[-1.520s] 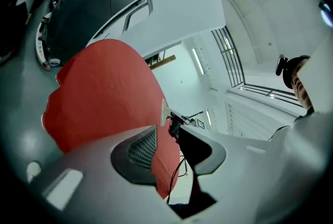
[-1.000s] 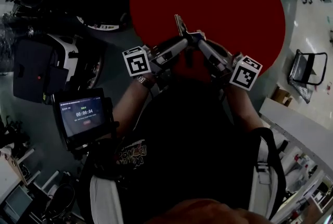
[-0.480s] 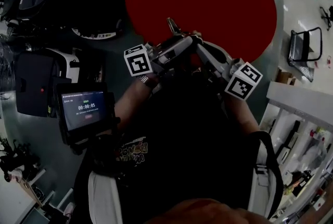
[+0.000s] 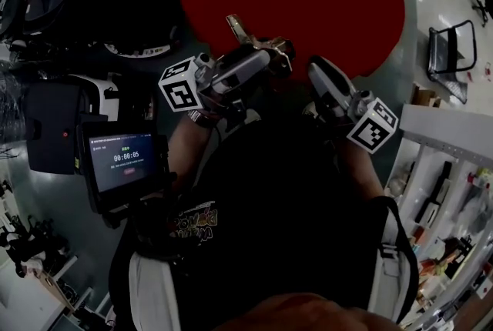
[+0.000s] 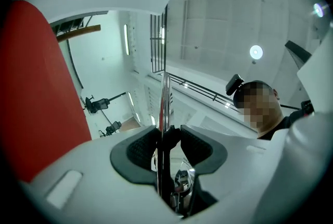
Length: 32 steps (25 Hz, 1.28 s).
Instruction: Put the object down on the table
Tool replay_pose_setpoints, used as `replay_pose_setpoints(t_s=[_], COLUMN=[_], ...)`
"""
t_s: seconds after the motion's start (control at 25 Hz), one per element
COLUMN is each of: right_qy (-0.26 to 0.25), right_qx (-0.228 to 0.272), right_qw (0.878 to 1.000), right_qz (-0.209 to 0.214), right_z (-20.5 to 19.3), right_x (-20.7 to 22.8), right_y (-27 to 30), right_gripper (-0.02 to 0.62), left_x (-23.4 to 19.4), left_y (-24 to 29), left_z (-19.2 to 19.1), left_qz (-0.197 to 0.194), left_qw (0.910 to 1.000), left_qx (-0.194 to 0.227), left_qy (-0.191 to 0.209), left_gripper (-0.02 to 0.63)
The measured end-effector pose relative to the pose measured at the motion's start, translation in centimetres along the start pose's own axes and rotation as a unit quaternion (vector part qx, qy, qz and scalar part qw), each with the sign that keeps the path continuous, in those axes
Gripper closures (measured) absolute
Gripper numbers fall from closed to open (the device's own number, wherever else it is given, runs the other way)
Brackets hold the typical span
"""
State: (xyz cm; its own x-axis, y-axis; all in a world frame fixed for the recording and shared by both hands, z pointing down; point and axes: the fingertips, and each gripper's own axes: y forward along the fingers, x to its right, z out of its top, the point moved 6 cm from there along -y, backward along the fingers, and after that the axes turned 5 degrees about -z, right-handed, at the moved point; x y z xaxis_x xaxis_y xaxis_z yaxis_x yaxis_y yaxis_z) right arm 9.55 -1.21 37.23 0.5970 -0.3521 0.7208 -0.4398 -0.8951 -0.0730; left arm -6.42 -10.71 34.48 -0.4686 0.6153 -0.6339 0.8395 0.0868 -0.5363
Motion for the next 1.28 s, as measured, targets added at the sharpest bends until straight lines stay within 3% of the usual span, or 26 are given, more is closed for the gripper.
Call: replay_pose_setpoints(t_s=[0.2,0.4,0.48,0.56,0.68,0.84,0.92,1.04,1.08,1.16,1.28], right_qy=[-0.034,-0.017,-0.001,0.022,0.066,0.081,0.088,0.12,0.134,0.153,0.142], right_qx=[-0.014,-0.049,-0.058,-0.064,-0.059,-0.059,-0.054,-0.031,-0.02,0.002,0.02], right_qw=[0.998,0.997,0.997,0.997,0.995,0.994,0.994,0.992,0.991,0.988,0.988], right_qz=[0.048,0.055,0.051,0.045,0.05,0.047,0.035,0.018,0.012,-0.011,-0.063], right_z=[0.8,0.4,0.7,1.9,4.0,4.9,5.4,6.8,7.3,8.2,9.7], right_x=[-2.1,-2.9,-2.7,-1.3,1.8,3.5,4.5,6.5,7.4,9.4,12.4], right_y=[0.8,1.5,0.5,-3.0,-10.4,-15.3,-17.0,-20.0,-21.1,-22.8,-23.1], right_gripper=[0.477,0.481,0.511,0.568,0.586,0.588,0.589,0.589,0.589,0.589,0.589], left_x=[0.7,0.5,0.4,0.2,-0.4,-0.8,-1.4,-3.2,-3.8,-5.2,-6.9], left_y=[1.6,2.2,3.0,5.7,11.0,14.0,14.5,14.5,14.3,13.2,10.4], left_z=[-1.1,-2.3,-3.0,-5.9,-11.9,-16.2,-17.2,-18.1,-18.5,-19.3,-20.0], left_qz=[-0.007,-0.018,-0.019,-0.019,-0.011,0.0,0.01,0.023,0.036,0.097,0.222], left_qw=[0.9986,0.999,0.9987,0.9983,0.9979,0.9973,0.9976,0.9934,0.9906,0.9861,0.9726], left_qx=[-0.047,-0.038,-0.033,-0.034,-0.037,-0.041,-0.022,0.05,0.068,0.078,0.022], left_qy=[0.025,-0.017,-0.033,-0.044,-0.052,-0.061,-0.064,-0.101,-0.113,-0.11,-0.064], left_gripper=[0.445,0.443,0.442,0.442,0.439,0.437,0.444,0.454,0.458,0.462,0.462])
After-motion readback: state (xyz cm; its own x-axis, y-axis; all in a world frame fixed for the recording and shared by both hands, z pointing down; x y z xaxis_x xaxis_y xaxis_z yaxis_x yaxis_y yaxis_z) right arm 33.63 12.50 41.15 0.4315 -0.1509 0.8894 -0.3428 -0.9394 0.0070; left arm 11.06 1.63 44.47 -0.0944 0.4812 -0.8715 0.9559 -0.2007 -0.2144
